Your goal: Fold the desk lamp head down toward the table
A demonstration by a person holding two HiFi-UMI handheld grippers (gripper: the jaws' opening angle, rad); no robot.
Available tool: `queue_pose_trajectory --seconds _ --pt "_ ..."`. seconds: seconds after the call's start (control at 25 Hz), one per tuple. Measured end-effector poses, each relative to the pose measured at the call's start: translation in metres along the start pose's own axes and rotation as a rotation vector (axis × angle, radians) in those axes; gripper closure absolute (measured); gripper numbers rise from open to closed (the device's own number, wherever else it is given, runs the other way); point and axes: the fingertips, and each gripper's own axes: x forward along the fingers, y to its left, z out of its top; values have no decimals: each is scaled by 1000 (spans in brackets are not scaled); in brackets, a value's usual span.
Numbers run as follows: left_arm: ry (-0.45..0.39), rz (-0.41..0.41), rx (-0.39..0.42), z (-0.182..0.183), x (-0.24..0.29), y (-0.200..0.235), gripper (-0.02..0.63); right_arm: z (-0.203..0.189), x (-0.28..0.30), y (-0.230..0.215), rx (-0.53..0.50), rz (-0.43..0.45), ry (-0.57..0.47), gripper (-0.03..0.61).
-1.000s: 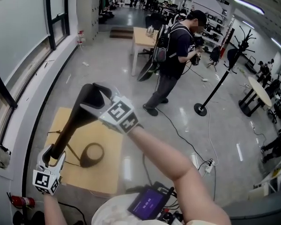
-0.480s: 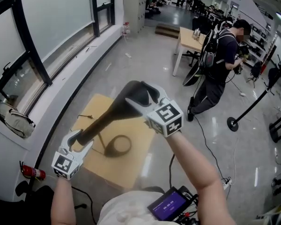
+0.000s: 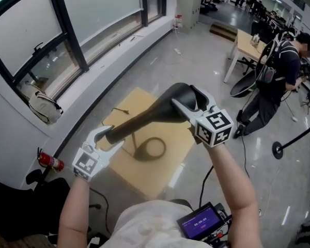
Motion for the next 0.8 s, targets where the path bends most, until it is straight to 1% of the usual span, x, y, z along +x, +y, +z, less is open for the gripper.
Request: queue_pose_trajectory --seconds 0.2,0.36,0.52,0.64,0.8 --pt "13 22 1 7 0 -2 380 -7 5 -5 38 33 -10 230" --pt "29 35 24 8 -1 1 382 -17 10 -10 88 53 -20 230" --pt "51 35 60 9 -3 0 382 -28 13 -12 138 76 -30 230" --pt "54 33 58 16 -5 0 383 -36 16 -12 172 94 -36 230" --pt "78 32 63 20 -5 0 383 -46 19 -14 222 118 -38 230"
